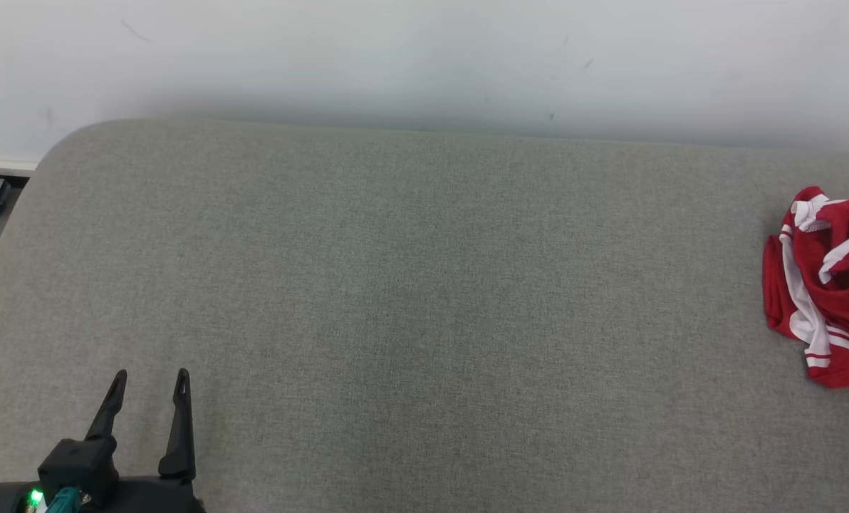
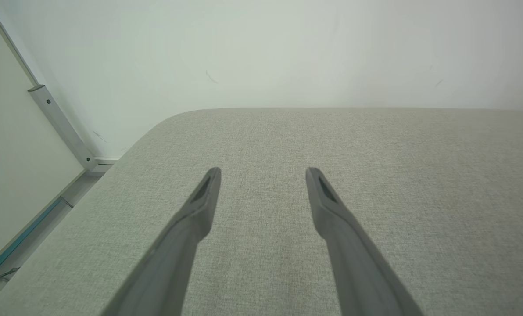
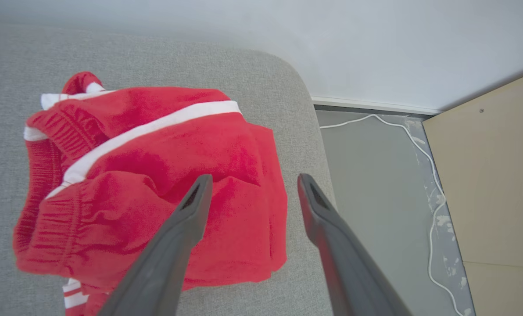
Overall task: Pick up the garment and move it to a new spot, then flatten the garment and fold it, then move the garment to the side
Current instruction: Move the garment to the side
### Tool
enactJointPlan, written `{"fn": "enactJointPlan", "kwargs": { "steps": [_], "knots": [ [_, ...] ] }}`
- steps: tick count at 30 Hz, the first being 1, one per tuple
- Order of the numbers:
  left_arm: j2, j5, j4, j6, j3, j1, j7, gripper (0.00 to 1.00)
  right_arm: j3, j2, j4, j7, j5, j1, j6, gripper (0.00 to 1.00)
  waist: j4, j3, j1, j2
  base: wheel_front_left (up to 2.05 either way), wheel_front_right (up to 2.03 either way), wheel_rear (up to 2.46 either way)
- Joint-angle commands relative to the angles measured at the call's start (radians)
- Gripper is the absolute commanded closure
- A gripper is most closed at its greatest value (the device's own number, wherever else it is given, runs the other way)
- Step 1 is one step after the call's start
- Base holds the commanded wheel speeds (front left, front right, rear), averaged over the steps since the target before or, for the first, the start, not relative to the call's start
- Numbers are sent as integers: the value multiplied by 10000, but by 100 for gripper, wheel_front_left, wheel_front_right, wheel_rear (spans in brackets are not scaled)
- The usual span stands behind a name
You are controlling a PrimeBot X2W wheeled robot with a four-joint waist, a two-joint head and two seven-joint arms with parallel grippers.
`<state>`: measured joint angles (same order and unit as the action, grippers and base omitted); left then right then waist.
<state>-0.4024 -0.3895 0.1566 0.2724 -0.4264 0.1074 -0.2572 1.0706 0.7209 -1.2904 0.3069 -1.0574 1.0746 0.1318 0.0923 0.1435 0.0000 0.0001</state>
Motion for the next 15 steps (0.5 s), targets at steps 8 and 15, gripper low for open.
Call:
{"fn": "enactJointPlan", "kwargs": {
  "steps": [8,15],
  "knots": [
    [-127,-114,-18,103,39,-191,-62,0,-462,-1032,691,-2129,-402,-464,-25,0,-187,-515,0,-1,0,0,0],
    [-260,-172,-174,210,64,-481,18,0,-622,-1245,1884,-4410,-577,-1183,-25,0,-244,-995,0,-1,0,0,0]
  ]
}}
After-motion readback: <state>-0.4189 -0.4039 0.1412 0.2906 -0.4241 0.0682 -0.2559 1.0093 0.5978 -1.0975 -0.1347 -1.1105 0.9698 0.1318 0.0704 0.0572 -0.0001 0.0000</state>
